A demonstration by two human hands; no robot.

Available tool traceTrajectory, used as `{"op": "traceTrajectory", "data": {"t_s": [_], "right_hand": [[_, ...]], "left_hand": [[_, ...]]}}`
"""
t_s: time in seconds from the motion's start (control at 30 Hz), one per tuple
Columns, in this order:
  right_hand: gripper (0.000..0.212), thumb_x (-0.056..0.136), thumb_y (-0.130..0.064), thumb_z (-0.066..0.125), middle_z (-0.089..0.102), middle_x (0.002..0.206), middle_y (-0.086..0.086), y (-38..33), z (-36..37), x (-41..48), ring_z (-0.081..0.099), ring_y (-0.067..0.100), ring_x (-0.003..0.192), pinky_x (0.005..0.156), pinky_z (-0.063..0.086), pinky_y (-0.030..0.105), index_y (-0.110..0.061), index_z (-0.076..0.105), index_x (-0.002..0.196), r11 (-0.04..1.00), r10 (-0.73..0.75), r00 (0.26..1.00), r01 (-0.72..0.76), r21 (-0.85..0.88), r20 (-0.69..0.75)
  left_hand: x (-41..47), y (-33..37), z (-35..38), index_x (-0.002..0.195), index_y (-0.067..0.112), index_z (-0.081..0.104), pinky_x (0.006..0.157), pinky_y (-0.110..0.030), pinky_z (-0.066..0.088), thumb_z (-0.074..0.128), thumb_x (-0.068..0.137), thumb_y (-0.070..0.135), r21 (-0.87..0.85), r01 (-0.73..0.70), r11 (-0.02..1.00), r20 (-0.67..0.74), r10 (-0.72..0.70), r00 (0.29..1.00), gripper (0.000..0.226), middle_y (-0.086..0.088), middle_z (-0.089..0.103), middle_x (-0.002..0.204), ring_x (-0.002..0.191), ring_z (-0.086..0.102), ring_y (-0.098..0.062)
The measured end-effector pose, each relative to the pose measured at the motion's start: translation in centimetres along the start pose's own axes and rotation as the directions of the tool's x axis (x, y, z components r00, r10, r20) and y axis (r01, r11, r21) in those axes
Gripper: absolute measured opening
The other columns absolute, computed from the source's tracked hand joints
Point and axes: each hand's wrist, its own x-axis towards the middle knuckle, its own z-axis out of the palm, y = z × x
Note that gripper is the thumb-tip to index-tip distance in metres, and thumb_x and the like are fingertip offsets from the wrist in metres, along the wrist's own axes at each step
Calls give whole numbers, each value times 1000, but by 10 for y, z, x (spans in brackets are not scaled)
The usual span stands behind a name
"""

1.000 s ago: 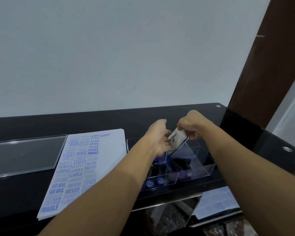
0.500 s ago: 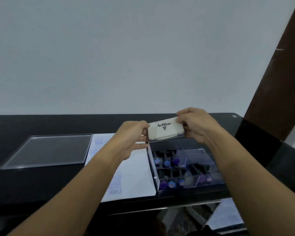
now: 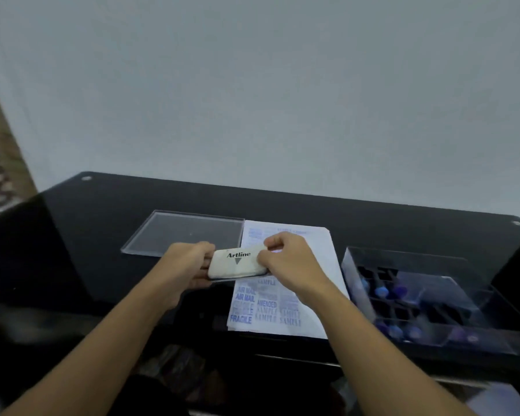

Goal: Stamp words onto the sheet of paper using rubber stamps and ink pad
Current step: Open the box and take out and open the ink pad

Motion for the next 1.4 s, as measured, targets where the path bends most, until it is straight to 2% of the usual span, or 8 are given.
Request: {"op": "traceTrajectory", "data": {"t_s": [0.1,0.3,0.43,0.6,0.73,0.9,1.1,1.4], "right_hand": [[41,76,-19,76,61,113,-5,1,24,-4,66,18,94,65,49,27,-20,58,114,992,-41,991,55,-111,127],[43,72,-10,77,72,101,5,-2,49,0,71,22,89,79,60,43,-21,56,108,973,-74,970,122,-198,232],[36,77,-9,78,69,95,3,-2,57,-2,67,15,81,64,54,25,-20,56,103,952,-112,965,173,-252,238],[37,77,-14,80,58,91,-6,-7,58,-4,55,5,73,59,46,14,-11,62,109,917,-157,958,232,-325,241],[38,76,-15,80,64,107,5,-11,55,-4,62,20,92,76,53,32,-8,63,109,898,-147,959,232,-373,241],[38,75,-17,81,66,110,10,-7,53,-3,64,25,99,84,55,41,-2,66,107,885,-123,954,231,-405,274],[62,77,-24,81,51,127,-6,10,51,7,52,12,111,86,43,21,-19,52,131,888,-130,938,255,-383,321],[54,82,-28,78,56,125,-13,20,49,15,51,-2,72,62,39,10,-26,52,129,913,-168,932,269,-306,320]], "left_hand": [[9,-6,-21,83,10,63,68,-34,50,52,96,22,14,19,1000,-85,-17,996,21,-5,66,71,64,60,-22],[28,-15,-48,93,7,69,60,-30,52,57,88,25,89,40,995,-138,-27,990,23,-7,74,89,77,68,-23],[35,-22,-54,92,4,70,66,-35,55,57,85,25,115,31,993,-163,-12,987,25,-6,74,90,86,69,-25],[36,-27,-55,66,19,53,63,-34,50,56,80,24,200,-25,980,-171,60,984,15,-2,54,70,68,51,-21],[35,-31,-54,64,23,44,61,-33,31,54,77,30,321,-56,946,-161,113,980,18,1,45,64,61,38,-19],[35,-37,-53,64,20,42,61,-34,29,53,80,28,368,-102,924,-154,169,974,21,0,42,62,62,38,-19],[35,-41,-57,81,16,69,64,-28,44,53,90,29,440,-140,887,-157,229,961,23,8,69,85,81,62,-12],[33,-39,-57,87,23,70,67,-28,43,52,91,31,495,-155,855,-183,278,943,20,13,68,90,86,60,-7]]}}
